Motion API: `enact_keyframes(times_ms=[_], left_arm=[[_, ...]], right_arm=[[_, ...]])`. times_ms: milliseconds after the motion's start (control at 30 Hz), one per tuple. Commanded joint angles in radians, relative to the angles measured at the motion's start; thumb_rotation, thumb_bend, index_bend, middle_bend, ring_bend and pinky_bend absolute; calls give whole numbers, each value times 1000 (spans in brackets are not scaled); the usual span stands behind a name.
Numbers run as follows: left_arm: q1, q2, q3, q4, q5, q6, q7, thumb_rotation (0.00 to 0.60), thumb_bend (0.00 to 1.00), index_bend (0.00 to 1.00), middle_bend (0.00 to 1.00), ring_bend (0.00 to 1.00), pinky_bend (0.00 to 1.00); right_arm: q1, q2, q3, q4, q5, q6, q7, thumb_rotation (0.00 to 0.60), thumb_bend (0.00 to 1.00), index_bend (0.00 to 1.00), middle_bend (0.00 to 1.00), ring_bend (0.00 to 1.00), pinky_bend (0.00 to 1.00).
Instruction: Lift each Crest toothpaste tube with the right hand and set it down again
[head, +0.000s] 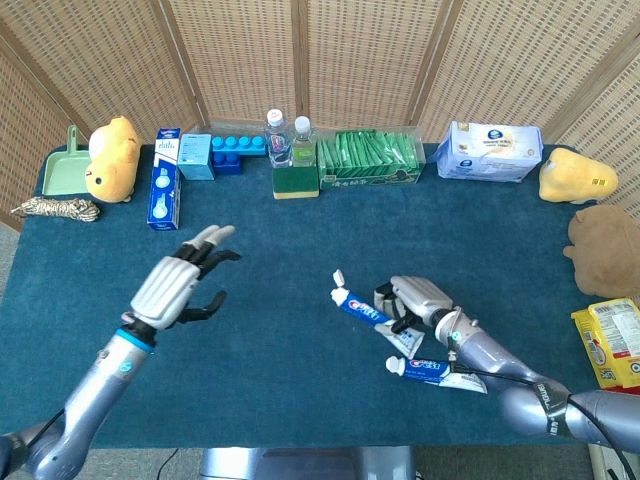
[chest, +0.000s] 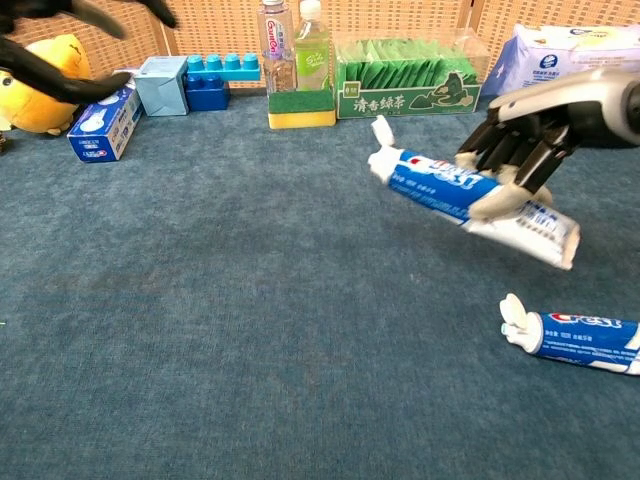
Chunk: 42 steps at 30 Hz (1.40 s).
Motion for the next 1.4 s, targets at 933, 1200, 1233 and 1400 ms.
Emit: enact_keyframes(times_ms=[933,1200,1233,1400], left_arm=[[334,171,111,21,5,218,-139,600,390,207,54,0,110],[373,162,132,67,12,226,-84,600,390,218,73,0,105],[380,156,132,74,16,235,-82,600,389,224,85,0,105],[419,135,133,103,28,284,-81,600,390,251,143,16,108]], right_arm=[[-212,-13,35,194,-150,180,80,555,330,219,171,75,179],[-392,-29,48,161,-297,486,140,600,317,258,194,77,179],[-409,-33,44,160,-318,514,141,600,318,279,199,83,179],[-500,-32,13,153,-420,650,140,600,325,363,219,107,179]])
